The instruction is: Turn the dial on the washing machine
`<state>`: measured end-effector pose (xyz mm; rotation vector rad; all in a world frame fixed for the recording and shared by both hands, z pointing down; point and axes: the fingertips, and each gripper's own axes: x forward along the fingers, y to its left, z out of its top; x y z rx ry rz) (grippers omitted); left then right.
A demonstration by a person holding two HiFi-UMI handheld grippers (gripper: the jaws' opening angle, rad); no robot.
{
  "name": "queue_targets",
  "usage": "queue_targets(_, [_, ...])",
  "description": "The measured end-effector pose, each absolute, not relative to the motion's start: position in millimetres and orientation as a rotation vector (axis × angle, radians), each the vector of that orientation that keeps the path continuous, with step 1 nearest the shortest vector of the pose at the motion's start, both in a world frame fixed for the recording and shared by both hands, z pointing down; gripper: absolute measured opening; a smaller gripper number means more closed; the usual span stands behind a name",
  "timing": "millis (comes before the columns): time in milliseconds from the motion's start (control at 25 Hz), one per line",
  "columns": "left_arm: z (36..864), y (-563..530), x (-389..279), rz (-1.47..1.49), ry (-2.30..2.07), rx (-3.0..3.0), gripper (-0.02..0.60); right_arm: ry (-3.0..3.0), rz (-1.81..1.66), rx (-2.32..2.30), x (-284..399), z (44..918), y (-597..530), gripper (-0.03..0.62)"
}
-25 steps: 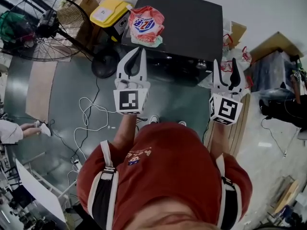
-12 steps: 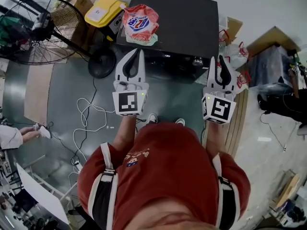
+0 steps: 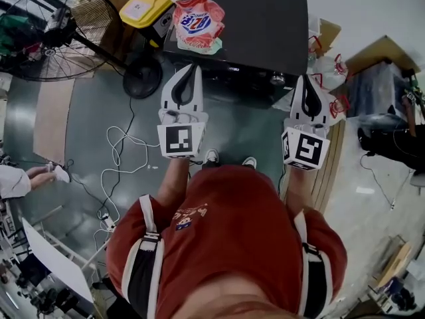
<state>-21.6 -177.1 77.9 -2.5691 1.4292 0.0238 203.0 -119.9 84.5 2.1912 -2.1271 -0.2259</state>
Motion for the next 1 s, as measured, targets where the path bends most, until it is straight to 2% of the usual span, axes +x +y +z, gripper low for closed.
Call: queue_targets(1000, [91.7, -154.6, -27.4, -0.001, 1.432, -2.596, 0.009, -2.117, -0.159, 2.171, 196.0, 103.7, -100.5, 0.008])
